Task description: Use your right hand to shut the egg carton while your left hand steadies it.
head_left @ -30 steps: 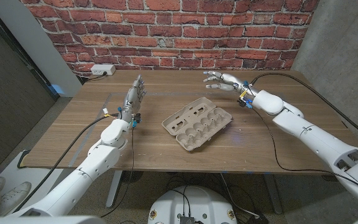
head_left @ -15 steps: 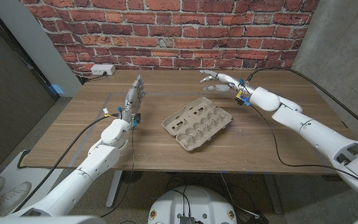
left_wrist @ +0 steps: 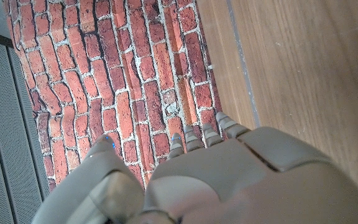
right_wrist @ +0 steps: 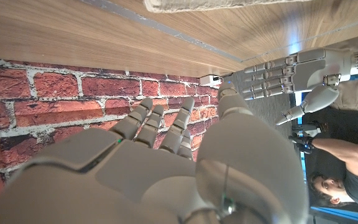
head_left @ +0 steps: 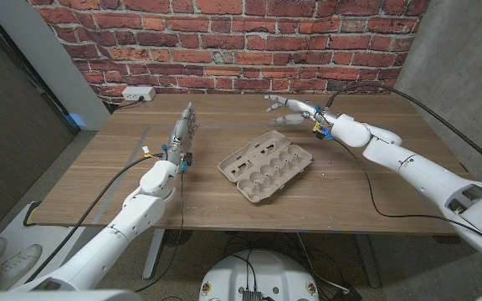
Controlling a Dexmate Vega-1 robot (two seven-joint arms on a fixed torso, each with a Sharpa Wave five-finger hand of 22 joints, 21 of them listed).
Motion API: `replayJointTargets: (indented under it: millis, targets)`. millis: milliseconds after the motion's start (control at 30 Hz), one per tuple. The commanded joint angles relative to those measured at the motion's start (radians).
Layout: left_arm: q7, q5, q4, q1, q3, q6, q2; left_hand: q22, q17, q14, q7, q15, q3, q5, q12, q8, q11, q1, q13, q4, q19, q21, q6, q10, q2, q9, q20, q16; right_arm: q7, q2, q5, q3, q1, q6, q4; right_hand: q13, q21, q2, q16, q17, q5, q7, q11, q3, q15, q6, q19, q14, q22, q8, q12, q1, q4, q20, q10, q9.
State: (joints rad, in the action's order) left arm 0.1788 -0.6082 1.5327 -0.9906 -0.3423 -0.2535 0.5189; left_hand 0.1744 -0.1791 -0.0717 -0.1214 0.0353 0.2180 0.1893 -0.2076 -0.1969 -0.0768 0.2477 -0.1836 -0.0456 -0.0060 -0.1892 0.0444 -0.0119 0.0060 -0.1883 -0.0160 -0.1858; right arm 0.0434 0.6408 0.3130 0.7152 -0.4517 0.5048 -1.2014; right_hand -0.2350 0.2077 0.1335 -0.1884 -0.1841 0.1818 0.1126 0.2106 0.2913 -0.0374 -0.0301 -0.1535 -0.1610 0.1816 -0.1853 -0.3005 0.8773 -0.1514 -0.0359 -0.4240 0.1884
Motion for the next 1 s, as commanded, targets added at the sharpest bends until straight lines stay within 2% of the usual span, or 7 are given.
replayJointTargets:
  millis: [33, 133, 300, 633, 1000]
  targets:
    - [0.015, 0.006, -0.010, 0.008, -0.007, 0.001, -0.015, 0.003, -0.003, -0.009, -0.007, 0.031, 0.001, 0.005, -0.003, -0.003, -0.003, 0.003, -0.006, -0.002, 0.004, -0.007, -0.008, -0.002, 0.009, -0.002, -0.008, 0.001, -0.101, -0.010, 0.179, 0.061, 0.043, -0.053, 0.001, -0.002, 0.003, 0.006, -0.007, -0.001, 0.006, 0.004, 0.004, 0.002, -0.153, 0.005, -0.006, -0.008, 0.003, -0.007, -0.008, 0.009, 0.004, -0.055, -0.015, 0.004]
    - [0.015, 0.009, -0.014, 0.012, -0.009, 0.000, -0.017, 0.003, -0.003, -0.008, -0.006, 0.031, 0.001, 0.005, -0.002, -0.003, -0.004, 0.002, -0.006, -0.003, 0.004, -0.007, -0.009, -0.002, 0.011, -0.002, -0.009, 0.001, -0.095, -0.025, 0.171, 0.076, 0.063, -0.038, 0.037, -0.003, 0.004, 0.007, -0.007, -0.001, 0.006, 0.006, 0.004, 0.003, -0.155, 0.004, -0.007, -0.009, 0.003, -0.007, -0.009, 0.012, 0.003, -0.055, -0.017, 0.004]
    - [0.029, 0.011, -0.018, 0.013, -0.008, 0.000, -0.023, 0.003, -0.003, -0.010, -0.006, 0.031, 0.000, 0.005, -0.001, -0.003, -0.003, 0.001, -0.006, -0.005, 0.004, -0.007, -0.010, -0.001, 0.012, -0.002, -0.009, 0.001, -0.111, -0.031, 0.215, 0.098, 0.074, -0.083, 0.032, -0.005, 0.005, 0.009, -0.007, 0.000, 0.006, 0.011, 0.004, 0.004, -0.158, 0.019, -0.012, -0.014, 0.004, -0.014, -0.014, 0.019, 0.001, -0.056, -0.024, 0.003]
    - [0.030, 0.016, -0.032, 0.025, -0.012, -0.001, -0.030, 0.003, -0.003, -0.011, -0.007, 0.030, -0.001, 0.005, -0.001, -0.003, -0.003, -0.002, -0.006, -0.006, 0.003, -0.007, -0.010, -0.001, 0.014, -0.002, -0.009, 0.001, -0.100, -0.058, 0.221, 0.140, 0.122, -0.084, 0.091, -0.008, 0.007, 0.010, -0.009, 0.001, 0.007, 0.010, 0.005, 0.004, -0.165, 0.022, -0.020, -0.024, 0.004, -0.017, -0.022, 0.030, -0.003, -0.059, -0.040, 0.003]
    - [0.037, 0.020, -0.034, 0.031, -0.012, 0.005, -0.030, 0.003, -0.003, -0.012, 0.001, 0.031, -0.003, 0.005, -0.001, -0.001, -0.003, -0.003, -0.006, -0.008, 0.003, -0.007, -0.007, -0.001, 0.016, -0.001, -0.012, 0.001, -0.107, -0.093, 0.233, 0.193, 0.179, -0.045, 0.184, -0.010, 0.006, 0.008, -0.005, 0.001, 0.006, 0.010, 0.006, 0.002, -0.163, 0.027, -0.019, -0.020, 0.004, -0.019, -0.025, 0.035, -0.003, -0.058, -0.045, 0.003]
